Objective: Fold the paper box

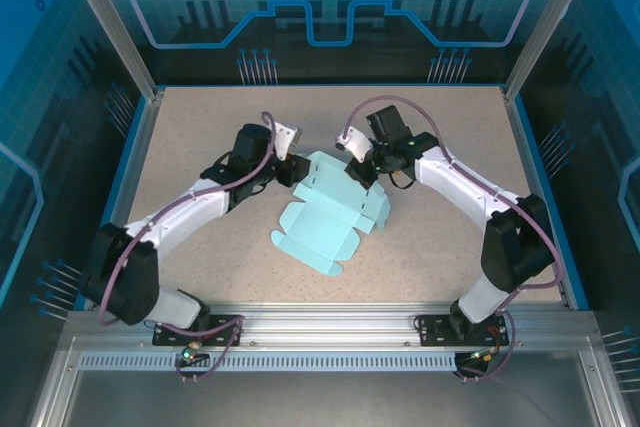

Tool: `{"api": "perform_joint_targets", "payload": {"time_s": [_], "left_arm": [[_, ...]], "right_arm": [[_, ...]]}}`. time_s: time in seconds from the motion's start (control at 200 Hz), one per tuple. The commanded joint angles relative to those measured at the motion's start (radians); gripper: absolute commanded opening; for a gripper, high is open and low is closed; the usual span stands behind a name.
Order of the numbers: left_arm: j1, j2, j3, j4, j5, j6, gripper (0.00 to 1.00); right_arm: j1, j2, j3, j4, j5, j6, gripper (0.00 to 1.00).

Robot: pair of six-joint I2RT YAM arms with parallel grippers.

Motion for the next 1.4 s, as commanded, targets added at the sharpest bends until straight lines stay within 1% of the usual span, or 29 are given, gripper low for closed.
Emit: {"api": "perform_joint_targets", "payload": {"time_s": [0.0,0.1,0.15,0.275,0.39,0.49,0.75,0.931,1.081,1.216,1.396], "left_arm": [[0.073,-0.1,-0.114,0.122,-0.041,-0.135,0.52],[0.162,-0.144,-0.196,0.186,-0.034,-0.25,0.55],[0.202,-0.138,-0.213,0.194,-0.035,-0.277,0.55],[0.262,-0.068,-0.189,0.162,-0.028,-0.332,0.54],[0.291,0.021,-0.143,0.133,0.004,-0.372,0.53],[0.294,0.114,-0.075,0.069,0.029,-0.366,0.52],[0.294,0.294,0.024,0.046,0.11,-0.361,0.51],[0.291,0.389,0.085,0.03,0.2,-0.344,0.51],[0.287,0.437,0.108,0.016,0.254,-0.33,0.5],[0.274,0.449,0.094,0.034,0.273,-0.33,0.5],[0.249,0.449,0.074,0.041,0.28,-0.306,0.5]], "right_arm": [[-0.009,-0.034,-0.008,-0.011,-0.012,-0.024,0.0],[-0.008,-0.036,-0.013,-0.009,-0.03,-0.032,0.0],[-0.009,-0.04,-0.017,-0.006,-0.04,-0.036,0.0],[-0.009,-0.046,-0.016,-0.001,-0.05,-0.047,0.0],[-0.009,-0.038,-0.004,-0.008,-0.05,-0.057,0.0],[-0.004,-0.03,-0.003,-0.003,-0.023,-0.069,0.0],[0.071,-0.008,-0.032,0.077,0.195,-0.144,0.0],[0.131,0.01,-0.073,0.172,0.337,-0.215,0.0],[0.171,0.019,-0.112,0.257,0.429,-0.271,0.0],[0.194,0.035,-0.138,0.318,0.492,-0.319,0.0],[0.208,0.064,-0.149,0.343,0.547,-0.358,0.0]]}}
